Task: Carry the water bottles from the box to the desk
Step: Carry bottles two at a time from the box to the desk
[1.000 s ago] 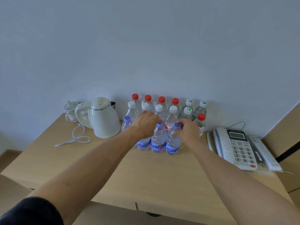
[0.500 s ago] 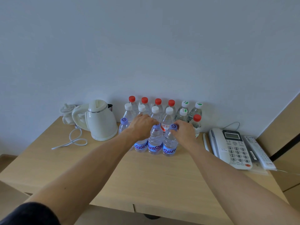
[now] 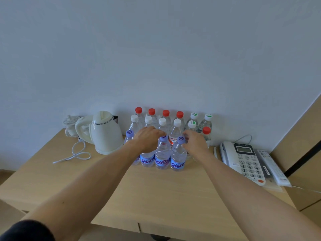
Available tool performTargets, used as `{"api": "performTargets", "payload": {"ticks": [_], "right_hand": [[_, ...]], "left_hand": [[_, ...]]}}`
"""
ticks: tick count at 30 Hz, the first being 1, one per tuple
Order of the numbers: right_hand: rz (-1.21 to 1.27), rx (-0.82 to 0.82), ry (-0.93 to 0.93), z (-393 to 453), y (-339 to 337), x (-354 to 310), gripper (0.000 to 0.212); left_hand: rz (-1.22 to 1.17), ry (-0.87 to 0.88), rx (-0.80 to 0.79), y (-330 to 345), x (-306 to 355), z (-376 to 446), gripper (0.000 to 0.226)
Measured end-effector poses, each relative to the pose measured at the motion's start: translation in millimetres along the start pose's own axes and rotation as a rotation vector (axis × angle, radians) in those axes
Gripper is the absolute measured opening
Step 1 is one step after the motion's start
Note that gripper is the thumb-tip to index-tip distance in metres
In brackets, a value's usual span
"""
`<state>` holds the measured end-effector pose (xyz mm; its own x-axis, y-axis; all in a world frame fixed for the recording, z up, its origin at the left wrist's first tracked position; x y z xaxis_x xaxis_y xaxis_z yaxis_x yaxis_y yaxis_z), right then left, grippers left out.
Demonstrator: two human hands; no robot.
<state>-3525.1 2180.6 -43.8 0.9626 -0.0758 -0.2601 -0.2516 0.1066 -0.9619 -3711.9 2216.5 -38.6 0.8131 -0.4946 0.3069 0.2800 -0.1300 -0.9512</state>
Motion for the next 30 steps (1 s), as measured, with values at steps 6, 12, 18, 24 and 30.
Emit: {"api": "performTargets", "payload": {"ticks": [6,12,18,24,30], "right_hand": [[-0.027,0.047,-0.01,2,-20,9,0.036],[-0.004,0.102,0.01,2,-40,20,0.038],[-0.042,0.135,0.004,4,-65,44,0.04],[-0.101,0.116,0.108,-1,-91,84,0.052],[-0.138,0.138,0.232,-30,-118,134,0.055]], "left_hand": [[0.052,0.008,0.008,-13,6,1,0.047],[0.106,-0.046,0.053,-39,12,7,0.051],[0.134,-0.164,0.111,-62,23,26,0.058],[0.091,-0.191,0.144,-71,62,57,0.071],[0.076,-0.04,0.139,-51,132,89,0.069]]}}
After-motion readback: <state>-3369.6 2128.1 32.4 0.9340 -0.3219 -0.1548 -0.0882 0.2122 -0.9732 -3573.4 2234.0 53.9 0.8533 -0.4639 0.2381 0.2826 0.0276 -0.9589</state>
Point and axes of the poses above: each hand's wrist, its own z-axis towards the middle knuckle, its own y-axis out of the palm, x = y × z, the point moved 5 cm from there along z, towards the middle knuckle, and after that the axes turned 15 degrees about -z, right-handed, at the moved point
